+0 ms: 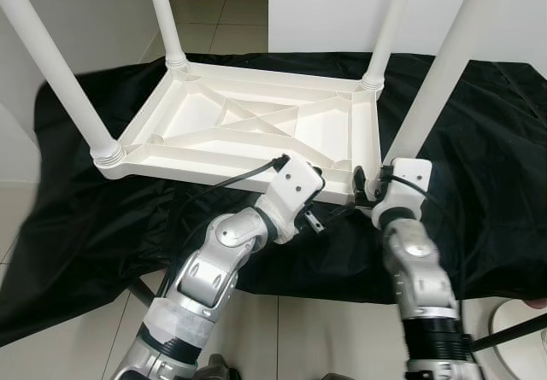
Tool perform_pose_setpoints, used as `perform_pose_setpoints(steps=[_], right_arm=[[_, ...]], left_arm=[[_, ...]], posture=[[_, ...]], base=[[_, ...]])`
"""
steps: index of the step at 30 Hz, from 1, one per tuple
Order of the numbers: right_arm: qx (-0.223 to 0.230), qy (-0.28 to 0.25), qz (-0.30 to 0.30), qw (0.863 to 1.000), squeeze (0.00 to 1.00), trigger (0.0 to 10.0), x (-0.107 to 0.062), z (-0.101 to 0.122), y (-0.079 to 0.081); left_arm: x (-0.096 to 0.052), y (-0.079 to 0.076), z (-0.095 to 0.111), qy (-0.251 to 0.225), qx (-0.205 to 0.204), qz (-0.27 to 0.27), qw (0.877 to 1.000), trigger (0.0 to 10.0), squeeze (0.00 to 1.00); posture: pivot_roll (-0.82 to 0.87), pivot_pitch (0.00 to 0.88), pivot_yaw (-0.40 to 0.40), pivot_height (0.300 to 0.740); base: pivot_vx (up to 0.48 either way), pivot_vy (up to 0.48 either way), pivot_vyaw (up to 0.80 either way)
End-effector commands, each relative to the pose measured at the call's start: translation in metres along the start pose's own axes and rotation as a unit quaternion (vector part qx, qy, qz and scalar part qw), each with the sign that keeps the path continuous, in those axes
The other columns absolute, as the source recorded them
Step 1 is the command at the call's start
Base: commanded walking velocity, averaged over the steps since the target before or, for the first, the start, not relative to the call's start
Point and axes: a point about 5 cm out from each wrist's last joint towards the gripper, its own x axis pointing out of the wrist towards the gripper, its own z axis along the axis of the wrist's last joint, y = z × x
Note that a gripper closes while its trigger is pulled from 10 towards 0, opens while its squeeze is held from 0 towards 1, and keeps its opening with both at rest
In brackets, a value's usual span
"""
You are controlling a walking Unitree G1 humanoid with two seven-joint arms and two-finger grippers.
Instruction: Building children table
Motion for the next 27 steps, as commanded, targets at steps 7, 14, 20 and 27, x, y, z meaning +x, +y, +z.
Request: perform_pose_setpoints(steps=[7,14,20,27], right_arm=[[-0.052,-0.001,0.125,0.991,0.0,10.0,0.007,-0.001,-0.011],[-0.094,0.008,0.235,0.967,0.0,10.0,0.019,0.003,-0.015],[-0.104,0.024,0.282,0.953,0.0,3.5,0.023,0.001,-0.02],[-0.099,0.04,0.296,0.949,0.0,0.0,0.02,-0.006,-0.03]], left_arm=[[0.0,0.003,0.003,0.0,0.009,0.012,1.0,10.0,0.0],[0.001,0.004,0.004,0.0,0.011,0.007,1.0,10.0,0.0],[0.002,0.005,0.005,-0.001,0.012,0.009,1.0,10.0,0.0],[0.002,0.006,0.005,-0.002,0.013,0.011,1.0,10.0,0.0]], posture=[[-0.03,0.0,0.042,0.74],[-0.03,0.0,0.051,0.74],[-0.03,0.0,0.048,0.74],[-0.03,0.0,0.048,0.74]], base=[[0.0,0.0,0.0],[0.0,0.0,0.0],[0.0,0.0,0.0],[0.0,0.0,0.0]])
